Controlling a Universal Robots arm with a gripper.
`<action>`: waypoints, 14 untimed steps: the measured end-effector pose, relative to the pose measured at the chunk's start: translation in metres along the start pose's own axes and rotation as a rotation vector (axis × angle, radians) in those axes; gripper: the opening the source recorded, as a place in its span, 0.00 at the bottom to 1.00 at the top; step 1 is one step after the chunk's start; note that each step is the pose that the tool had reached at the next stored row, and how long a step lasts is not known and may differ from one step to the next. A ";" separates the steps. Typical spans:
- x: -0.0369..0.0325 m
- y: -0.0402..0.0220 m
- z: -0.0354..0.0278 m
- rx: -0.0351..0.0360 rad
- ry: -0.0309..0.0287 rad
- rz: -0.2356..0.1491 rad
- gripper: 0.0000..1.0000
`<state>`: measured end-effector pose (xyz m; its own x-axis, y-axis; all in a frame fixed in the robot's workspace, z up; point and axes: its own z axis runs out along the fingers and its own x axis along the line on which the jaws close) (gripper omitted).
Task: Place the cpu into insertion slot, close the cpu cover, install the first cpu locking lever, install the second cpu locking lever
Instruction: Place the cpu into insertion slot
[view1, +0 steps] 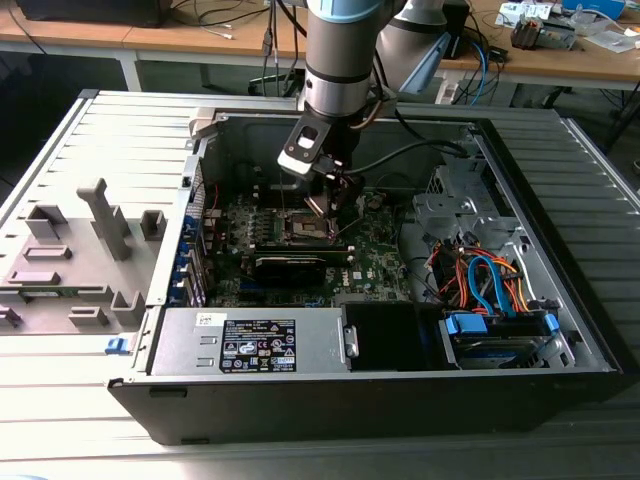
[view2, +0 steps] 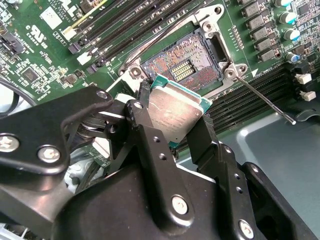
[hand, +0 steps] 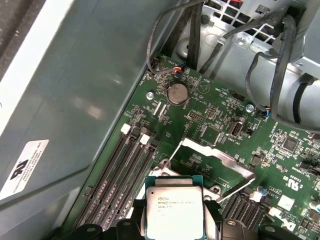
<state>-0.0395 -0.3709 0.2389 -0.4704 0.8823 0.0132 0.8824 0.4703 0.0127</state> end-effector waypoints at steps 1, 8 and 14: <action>0.0000 0.0000 0.0000 0.0000 -0.0001 0.002 0.55; 0.0000 0.0000 0.0000 -0.0002 -0.0002 0.013 0.55; 0.0000 0.0000 0.0000 -0.0003 -0.0004 0.026 0.55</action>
<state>-0.0395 -0.3709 0.2389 -0.4477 0.8941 0.0132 0.8942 0.4476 0.0127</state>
